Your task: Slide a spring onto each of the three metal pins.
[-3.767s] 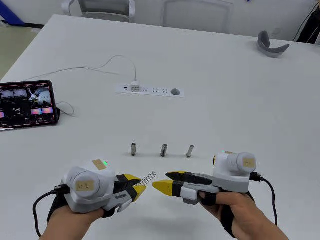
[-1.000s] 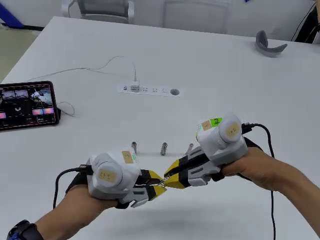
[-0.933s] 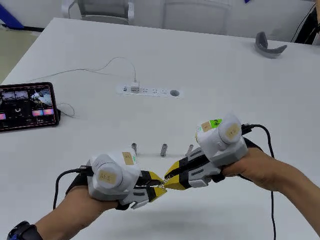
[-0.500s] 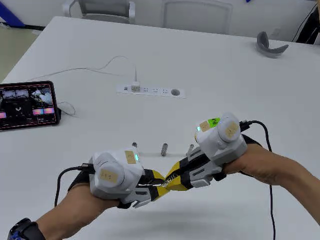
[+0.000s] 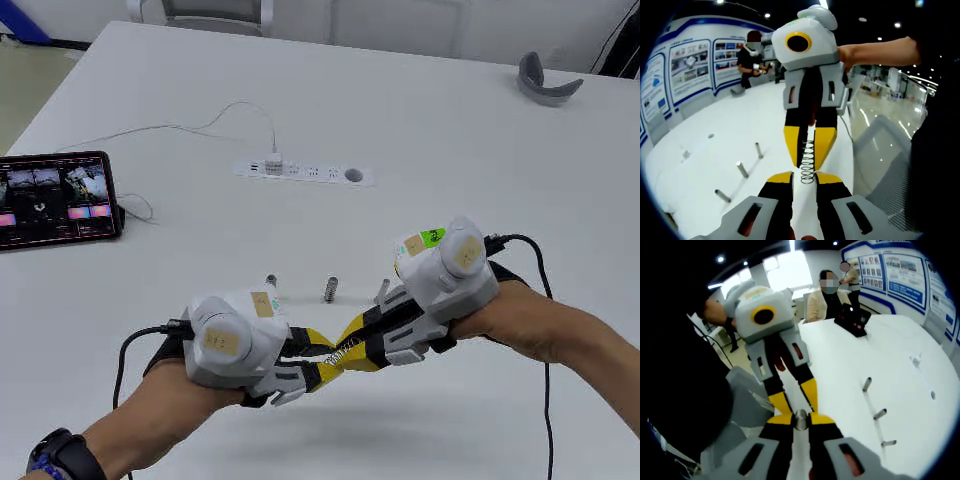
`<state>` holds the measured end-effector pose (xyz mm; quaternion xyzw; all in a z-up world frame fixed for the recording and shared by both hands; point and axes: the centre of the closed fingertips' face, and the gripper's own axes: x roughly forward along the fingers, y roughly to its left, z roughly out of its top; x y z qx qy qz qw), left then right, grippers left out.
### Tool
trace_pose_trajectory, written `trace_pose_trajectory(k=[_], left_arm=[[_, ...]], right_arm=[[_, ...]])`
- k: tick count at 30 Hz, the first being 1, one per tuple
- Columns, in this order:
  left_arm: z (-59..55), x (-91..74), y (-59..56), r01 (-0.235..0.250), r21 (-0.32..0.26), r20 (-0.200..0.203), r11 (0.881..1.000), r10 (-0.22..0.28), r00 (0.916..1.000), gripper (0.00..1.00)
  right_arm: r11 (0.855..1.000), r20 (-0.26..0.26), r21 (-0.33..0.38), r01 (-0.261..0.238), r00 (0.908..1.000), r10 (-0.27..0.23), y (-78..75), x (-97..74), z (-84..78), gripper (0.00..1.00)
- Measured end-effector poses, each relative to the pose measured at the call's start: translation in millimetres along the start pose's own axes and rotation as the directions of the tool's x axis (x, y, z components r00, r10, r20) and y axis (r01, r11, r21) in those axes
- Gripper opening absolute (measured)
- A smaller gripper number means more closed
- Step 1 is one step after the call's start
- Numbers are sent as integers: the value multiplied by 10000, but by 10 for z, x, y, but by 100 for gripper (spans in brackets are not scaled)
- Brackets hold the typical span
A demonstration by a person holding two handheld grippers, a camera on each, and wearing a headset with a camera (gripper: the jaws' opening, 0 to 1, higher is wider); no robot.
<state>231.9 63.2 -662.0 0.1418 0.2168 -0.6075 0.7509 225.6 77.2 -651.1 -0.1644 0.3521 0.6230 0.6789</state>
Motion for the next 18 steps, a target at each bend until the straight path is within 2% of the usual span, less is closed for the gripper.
trace_pose_trajectory(k=[5,8,18], left_arm=[[-53,-12,25,-142,-346,-3,9993,142,9999,23],[-111,-18,58,-307,-529,-162,9981,299,9994,30],[-200,-89,182,-794,-1054,-148,9913,782,9968,35]], right_arm=[[9995,43,189,235,9997,-236,-49,-45,-63,12],[9988,80,291,402,9991,-405,-75,-66,-103,12],[9955,-192,534,782,9968,-773,-163,-148,-267,12]])
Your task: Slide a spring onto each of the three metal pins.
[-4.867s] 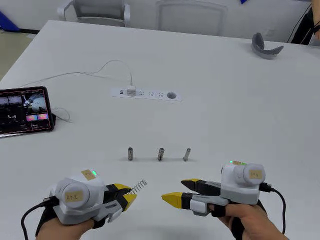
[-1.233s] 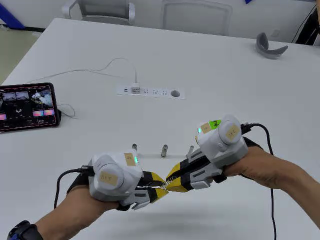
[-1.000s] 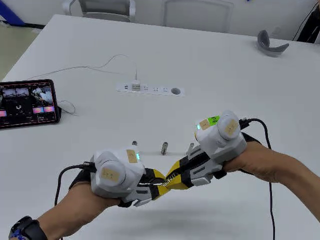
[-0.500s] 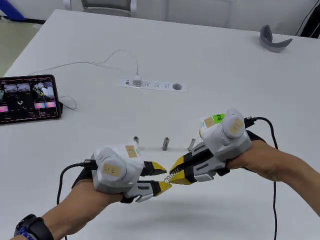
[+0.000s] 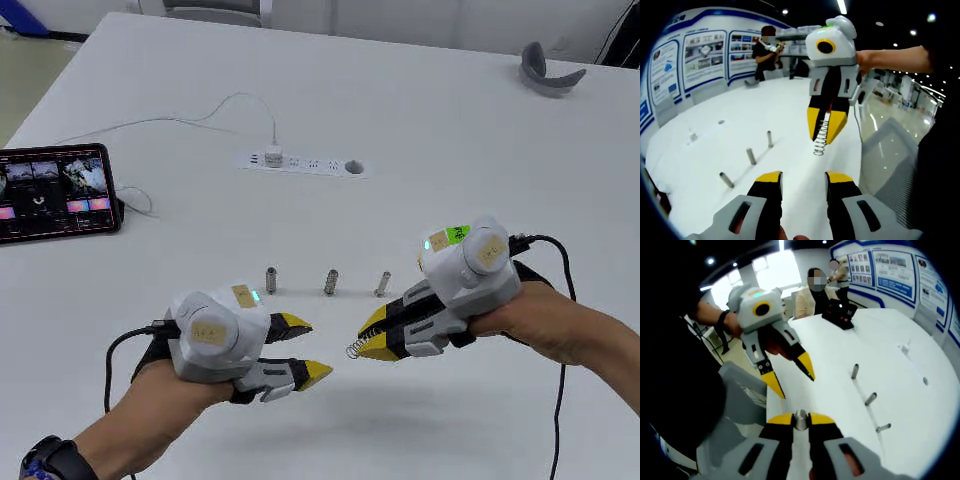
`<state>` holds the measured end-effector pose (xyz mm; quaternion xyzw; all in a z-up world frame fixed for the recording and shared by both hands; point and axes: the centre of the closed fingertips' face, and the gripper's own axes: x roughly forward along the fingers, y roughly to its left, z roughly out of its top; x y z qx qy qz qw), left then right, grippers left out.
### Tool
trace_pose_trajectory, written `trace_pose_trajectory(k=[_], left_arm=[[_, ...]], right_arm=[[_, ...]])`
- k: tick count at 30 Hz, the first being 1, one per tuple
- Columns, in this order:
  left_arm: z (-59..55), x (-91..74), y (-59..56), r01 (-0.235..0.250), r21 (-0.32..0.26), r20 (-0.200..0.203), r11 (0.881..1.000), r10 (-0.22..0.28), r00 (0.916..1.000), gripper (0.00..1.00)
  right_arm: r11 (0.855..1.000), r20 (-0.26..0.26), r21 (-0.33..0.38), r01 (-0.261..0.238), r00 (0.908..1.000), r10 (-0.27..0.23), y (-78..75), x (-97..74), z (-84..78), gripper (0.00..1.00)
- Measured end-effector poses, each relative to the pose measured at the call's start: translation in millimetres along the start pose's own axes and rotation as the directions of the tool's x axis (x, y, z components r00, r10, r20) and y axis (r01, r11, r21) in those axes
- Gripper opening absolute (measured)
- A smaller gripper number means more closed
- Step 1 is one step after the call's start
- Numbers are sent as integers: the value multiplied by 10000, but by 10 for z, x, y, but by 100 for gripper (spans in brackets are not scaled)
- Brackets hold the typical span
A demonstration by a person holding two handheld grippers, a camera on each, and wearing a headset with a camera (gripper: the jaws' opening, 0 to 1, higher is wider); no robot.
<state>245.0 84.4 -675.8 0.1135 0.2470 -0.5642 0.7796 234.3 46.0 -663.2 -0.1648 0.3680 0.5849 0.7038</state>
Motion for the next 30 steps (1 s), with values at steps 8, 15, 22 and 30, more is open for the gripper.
trace_pose_trajectory(k=[8,15,22,30], left_arm=[[-81,-85,191,-640,-501,-44,9967,639,9979,41],[-167,-170,339,-1175,-948,-53,9885,1176,9931,46],[-255,-251,435,-1632,-1295,-167,9781,1624,9866,50],[-351,-338,542,-2144,-1709,-257,9617,2132,9767,56]], right_arm=[[9989,-313,299,370,9989,-360,-135,-79,-151,12],[9971,-491,461,610,9971,-587,-263,-147,-239,12],[9953,-716,541,798,9945,-759,-414,-185,-315,12],[9938,-1040,489,997,9901,-942,-608,-224,-392,12]])
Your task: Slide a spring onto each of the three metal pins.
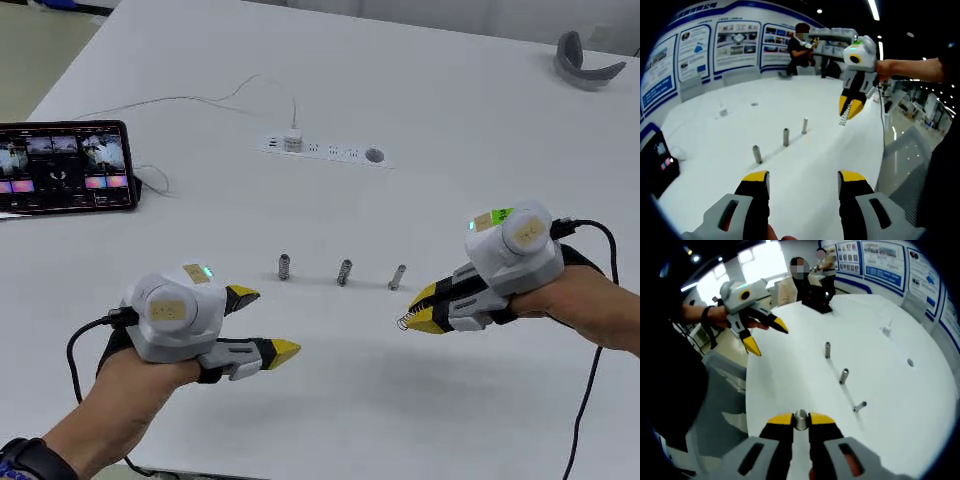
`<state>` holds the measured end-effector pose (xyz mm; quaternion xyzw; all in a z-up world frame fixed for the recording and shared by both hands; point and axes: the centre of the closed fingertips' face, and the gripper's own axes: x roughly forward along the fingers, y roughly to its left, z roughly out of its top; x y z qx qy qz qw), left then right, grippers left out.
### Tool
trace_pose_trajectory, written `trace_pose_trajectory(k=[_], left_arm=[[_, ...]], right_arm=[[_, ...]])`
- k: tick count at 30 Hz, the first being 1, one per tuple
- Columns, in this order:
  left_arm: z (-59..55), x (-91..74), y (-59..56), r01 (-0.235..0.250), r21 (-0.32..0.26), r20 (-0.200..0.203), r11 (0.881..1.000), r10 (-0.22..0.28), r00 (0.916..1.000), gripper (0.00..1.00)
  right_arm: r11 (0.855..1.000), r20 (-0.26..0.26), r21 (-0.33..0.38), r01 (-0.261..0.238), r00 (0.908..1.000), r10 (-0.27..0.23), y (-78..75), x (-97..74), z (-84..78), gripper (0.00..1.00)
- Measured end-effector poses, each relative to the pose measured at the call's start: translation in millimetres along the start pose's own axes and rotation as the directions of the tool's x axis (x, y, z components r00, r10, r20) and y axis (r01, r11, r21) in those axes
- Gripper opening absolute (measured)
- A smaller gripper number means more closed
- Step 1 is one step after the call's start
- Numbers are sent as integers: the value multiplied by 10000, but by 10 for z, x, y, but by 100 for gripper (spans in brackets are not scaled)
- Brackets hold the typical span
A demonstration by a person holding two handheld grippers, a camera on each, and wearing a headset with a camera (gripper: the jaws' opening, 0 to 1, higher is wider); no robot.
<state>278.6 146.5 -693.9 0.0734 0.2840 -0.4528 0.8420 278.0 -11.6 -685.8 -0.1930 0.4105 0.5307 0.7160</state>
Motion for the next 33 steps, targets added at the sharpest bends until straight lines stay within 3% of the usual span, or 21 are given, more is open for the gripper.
trace_pose_trajectory(k=[12,24,33], left_arm=[[-115,-86,146,-687,-432,-218,9967,678,9975,67],[-116,-148,185,-975,-683,-133,9929,968,9952,71],[-205,-206,195,-1206,-902,-300,9886,1184,9925,74]], right_arm=[[9983,-409,-346,469,9980,-483,-365,-11,-88,12],[9931,-610,-195,1155,9913,-1165,-686,-14,-124,12],[9895,-568,43,1446,9879,-1442,-882,42,-114,12]])
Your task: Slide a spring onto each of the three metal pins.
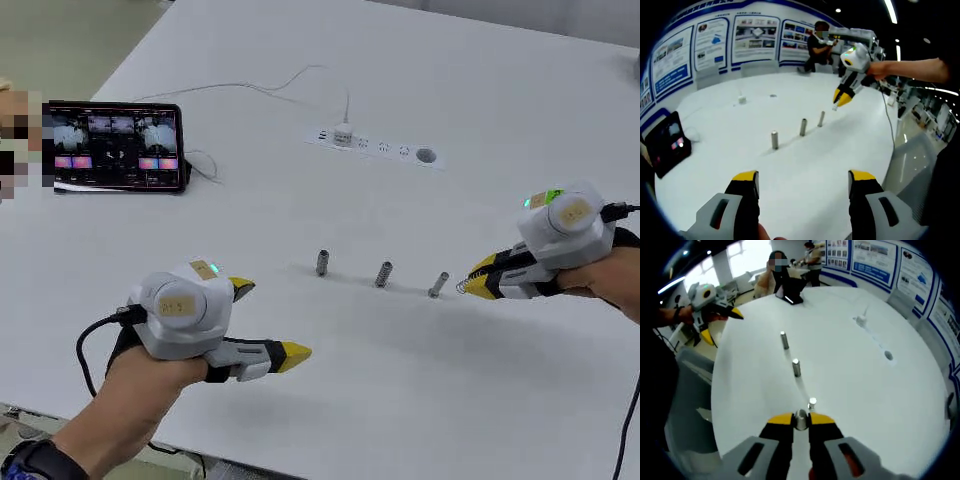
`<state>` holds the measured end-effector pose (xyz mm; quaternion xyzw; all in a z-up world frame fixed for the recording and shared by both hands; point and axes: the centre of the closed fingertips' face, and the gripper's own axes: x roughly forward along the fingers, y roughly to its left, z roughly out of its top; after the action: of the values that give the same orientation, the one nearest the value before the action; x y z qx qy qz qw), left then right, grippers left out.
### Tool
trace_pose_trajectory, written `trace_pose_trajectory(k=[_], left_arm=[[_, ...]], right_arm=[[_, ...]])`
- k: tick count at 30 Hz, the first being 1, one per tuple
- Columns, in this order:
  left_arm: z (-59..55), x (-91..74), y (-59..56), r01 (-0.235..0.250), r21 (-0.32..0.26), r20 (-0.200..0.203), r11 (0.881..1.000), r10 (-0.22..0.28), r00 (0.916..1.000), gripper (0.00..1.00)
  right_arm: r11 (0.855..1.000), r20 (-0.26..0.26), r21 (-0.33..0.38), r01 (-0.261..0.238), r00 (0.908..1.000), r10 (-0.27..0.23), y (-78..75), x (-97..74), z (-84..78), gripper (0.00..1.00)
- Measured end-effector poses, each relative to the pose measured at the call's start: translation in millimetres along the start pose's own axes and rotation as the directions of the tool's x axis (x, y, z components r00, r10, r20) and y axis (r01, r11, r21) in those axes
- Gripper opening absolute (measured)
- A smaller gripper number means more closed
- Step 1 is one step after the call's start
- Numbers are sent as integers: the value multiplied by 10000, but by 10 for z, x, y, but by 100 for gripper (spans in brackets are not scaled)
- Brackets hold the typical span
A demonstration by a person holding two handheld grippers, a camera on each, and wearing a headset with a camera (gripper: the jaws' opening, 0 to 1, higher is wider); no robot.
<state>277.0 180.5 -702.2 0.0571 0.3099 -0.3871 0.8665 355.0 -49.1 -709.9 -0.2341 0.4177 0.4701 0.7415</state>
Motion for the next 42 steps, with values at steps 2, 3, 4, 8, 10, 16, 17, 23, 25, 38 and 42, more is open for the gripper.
trace_pose_trajectory(k=[2,3,4,8,10,16,17,23,25,38,42], left_arm=[[-24,-13,20,-59,-78,-20,10000,59,10000,74],[-29,-19,27,-76,-119,-15,9999,76,10000,74],[-33,-28,35,-109,-149,-11,9998,108,9999,74],[-60,-41,67,-188,-239,-26,9995,187,9998,74],[-66,-52,76,-224,-275,-33,9994,223,9997,74],[-75,-76,96,-310,-388,-19,9988,309,9995,74],[-79,-78,99,-324,-402,-24,9987,324,9995,74],[-89,-95,113,-383,-503,15,9980,384,9993,73],[-100,-102,114,-405,-524,9,9978,406,9992,73],[-111,-144,123,-490,-623,55,9969,495,9988,73],[-102,-148,139,-515,-643,88,9966,522,9986,73]], right_arm=[[10000,-6,16,50,10000,-50,-36,19,9,13],[10000,-3,20,56,10000,-56,-50,27,13,13],[10000,3,37,73,10000,-73,-74,41,20,13],[10000,-49,22,96,9999,-96,-138,92,32,13],[10000,-56,50,75,10000,-74,-160,117,48,13],[10000,-79,-14,-32,10000,32,-186,193,89,13],[10000,-140,-52,-62,9999,61,-186,212,85,13],[9997,-297,-185,-147,9995,141,-194,274,74,13],[9996,-360,-215,-174,9992,166,-194,290,70,13],[9977,-709,-603,-306,9971,263,-195,406,59,13],[9967,-782,-737,-345,9965,287,-191,463,64,13]])
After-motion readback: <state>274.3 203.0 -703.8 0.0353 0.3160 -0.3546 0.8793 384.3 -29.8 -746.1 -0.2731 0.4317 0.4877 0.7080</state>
